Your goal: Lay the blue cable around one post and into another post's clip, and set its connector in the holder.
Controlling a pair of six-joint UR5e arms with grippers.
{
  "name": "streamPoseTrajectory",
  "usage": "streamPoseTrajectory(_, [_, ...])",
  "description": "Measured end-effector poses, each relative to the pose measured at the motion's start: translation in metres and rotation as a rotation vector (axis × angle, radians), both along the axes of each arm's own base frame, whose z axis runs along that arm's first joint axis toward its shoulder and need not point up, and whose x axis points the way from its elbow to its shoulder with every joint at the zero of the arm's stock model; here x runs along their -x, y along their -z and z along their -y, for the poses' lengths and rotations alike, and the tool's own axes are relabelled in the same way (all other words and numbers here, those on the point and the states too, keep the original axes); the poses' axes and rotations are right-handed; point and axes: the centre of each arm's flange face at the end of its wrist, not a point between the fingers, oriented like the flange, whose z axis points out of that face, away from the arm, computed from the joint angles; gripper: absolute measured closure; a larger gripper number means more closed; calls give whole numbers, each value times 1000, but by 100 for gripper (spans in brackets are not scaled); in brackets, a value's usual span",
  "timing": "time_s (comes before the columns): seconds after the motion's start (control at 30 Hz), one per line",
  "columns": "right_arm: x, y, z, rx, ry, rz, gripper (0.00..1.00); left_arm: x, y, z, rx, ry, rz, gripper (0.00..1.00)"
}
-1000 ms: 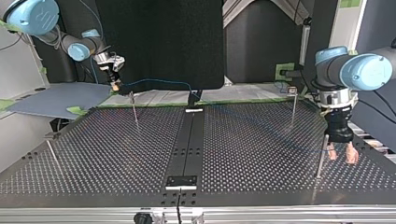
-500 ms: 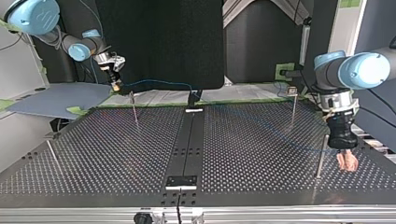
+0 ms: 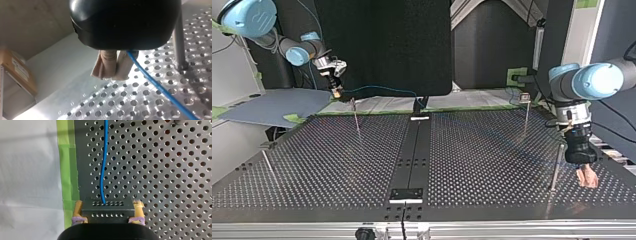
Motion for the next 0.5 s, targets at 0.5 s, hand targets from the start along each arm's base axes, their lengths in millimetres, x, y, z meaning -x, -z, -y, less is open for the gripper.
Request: streamPoseTrajectory(0.5, [-2,0,0,5,0,0,100,-22,13,3,1,59,79,83])
